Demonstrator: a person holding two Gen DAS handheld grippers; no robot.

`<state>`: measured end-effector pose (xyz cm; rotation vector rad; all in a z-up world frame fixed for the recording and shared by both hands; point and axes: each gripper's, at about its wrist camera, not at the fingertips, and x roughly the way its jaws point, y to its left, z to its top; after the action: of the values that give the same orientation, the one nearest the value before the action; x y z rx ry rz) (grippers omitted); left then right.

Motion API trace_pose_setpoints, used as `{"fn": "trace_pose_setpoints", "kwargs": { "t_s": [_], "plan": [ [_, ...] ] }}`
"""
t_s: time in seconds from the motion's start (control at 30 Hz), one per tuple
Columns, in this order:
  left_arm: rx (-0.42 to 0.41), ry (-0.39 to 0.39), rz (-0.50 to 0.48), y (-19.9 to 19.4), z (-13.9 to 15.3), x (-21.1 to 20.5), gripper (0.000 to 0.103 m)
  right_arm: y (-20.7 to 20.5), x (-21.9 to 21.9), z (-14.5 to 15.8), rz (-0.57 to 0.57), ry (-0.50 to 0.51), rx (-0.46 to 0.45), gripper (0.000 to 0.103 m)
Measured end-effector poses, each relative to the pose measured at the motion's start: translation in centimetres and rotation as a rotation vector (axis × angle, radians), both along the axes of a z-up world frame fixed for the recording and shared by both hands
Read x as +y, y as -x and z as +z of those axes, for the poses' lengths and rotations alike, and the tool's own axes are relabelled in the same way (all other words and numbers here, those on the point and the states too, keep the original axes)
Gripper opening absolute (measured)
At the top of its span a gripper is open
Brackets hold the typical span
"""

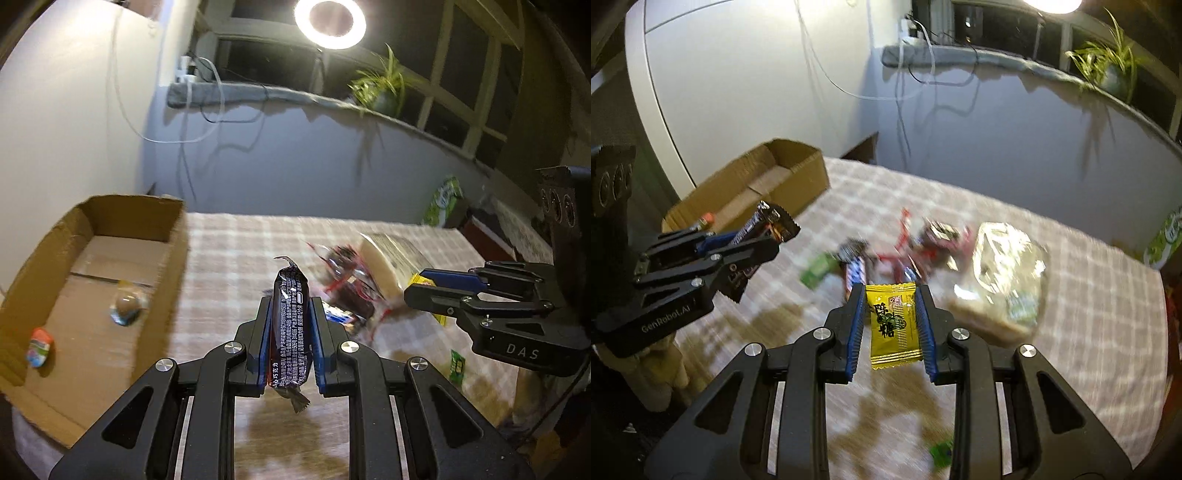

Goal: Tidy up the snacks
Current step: 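Carry Snickers and yellow candy into the box and open both tools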

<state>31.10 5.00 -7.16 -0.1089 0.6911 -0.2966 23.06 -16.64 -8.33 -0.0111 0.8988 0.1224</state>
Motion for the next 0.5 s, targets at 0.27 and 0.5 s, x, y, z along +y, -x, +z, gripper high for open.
{"fn": "trace_pose_setpoints", "kwargs": {
  "t_s": [0.27,0.5],
  "plan": [
    [-0.038,0.034,0.094,0.4,0.9,4.1,0.017,-3.4,4.6,1.7,0.081,0.004,-0.052,0.028],
    [-0.036,0.07,0.181,0.8,0.8,8.3,0.017,-6.8,8.6,2.2,0.152,-0.011,-0.069,0.028]
  ]
}}
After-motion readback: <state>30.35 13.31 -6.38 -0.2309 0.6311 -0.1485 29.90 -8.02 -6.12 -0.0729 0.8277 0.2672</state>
